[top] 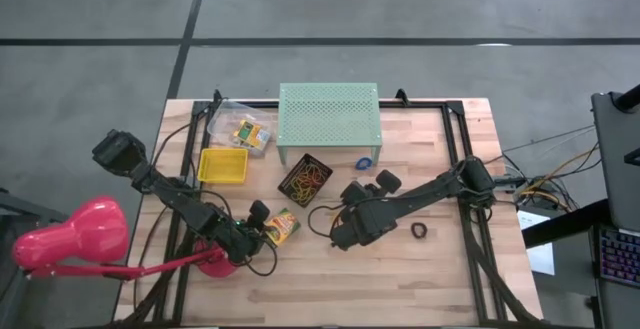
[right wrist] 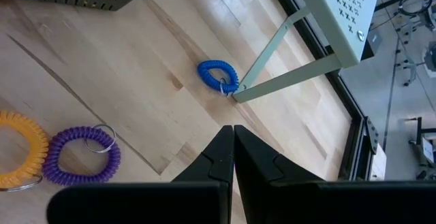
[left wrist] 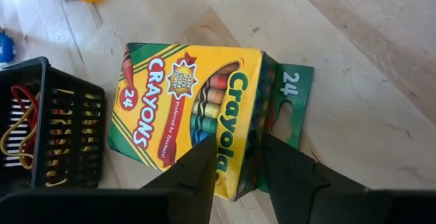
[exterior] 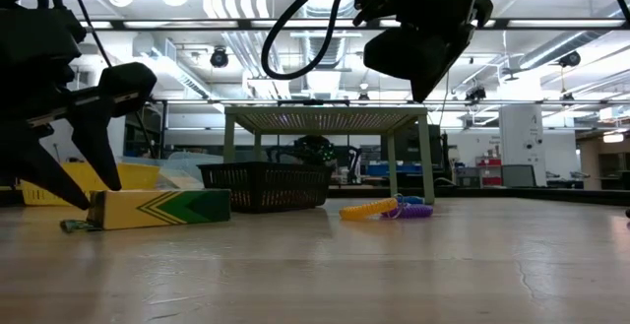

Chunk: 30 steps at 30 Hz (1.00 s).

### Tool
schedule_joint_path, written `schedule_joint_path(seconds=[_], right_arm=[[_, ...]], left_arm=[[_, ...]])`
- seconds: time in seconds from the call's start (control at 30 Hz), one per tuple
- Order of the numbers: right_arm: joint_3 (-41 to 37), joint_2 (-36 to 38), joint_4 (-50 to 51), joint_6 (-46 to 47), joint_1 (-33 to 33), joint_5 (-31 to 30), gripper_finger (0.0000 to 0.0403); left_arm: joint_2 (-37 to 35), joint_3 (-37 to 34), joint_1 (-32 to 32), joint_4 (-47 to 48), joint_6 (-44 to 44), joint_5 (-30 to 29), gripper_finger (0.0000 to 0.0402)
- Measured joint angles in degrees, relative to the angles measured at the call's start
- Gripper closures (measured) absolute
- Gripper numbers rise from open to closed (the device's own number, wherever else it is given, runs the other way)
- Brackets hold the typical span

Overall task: Pick & Place Office Desk Supplies
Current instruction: Put the big crayon box into the transparent bin

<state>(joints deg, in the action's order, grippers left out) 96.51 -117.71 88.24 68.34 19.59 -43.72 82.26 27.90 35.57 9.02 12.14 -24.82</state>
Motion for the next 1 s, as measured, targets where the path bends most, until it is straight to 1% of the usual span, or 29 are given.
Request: schedule_joint_path(seconds=[0.1,0.27,0.3,0.7,0.9,1.0], right_arm=[[0.0,0.0,0.0,0.0,0.0,0.0,0.0394],[0.0,0.0,0.0,-0.1,0.0,0.0,0.0394],[0.0,0.0,0.0,-0.3,0.0,0.0,0.0394],[0.0,0.0,0.0,-0.8,0.0,0.0,0.0394],[0.0,0.0,-0.1,-0.9,0.0,0.0,0.0394],[0.0,0.0,-0.1,-0.9,0.0,0.0,0.0394]], left_arm=[[0.0,0.0,0.0,0.0,0.0,0.0,0.0303],[0.0,0.0,0.0,-0.1,-0.5,0.0,0.0383],[0.0,0.0,0.0,0.0,-1.1,0.0,0.0391],[0.0,0.0,-0.1,0.0,-1.2,0.2,0.04],[-0.8,1.3,-0.1,0.5,3.8,0.3,0.0401],[-1.4,2.1,-0.1,1.4,5.1,-0.5,0.0401]])
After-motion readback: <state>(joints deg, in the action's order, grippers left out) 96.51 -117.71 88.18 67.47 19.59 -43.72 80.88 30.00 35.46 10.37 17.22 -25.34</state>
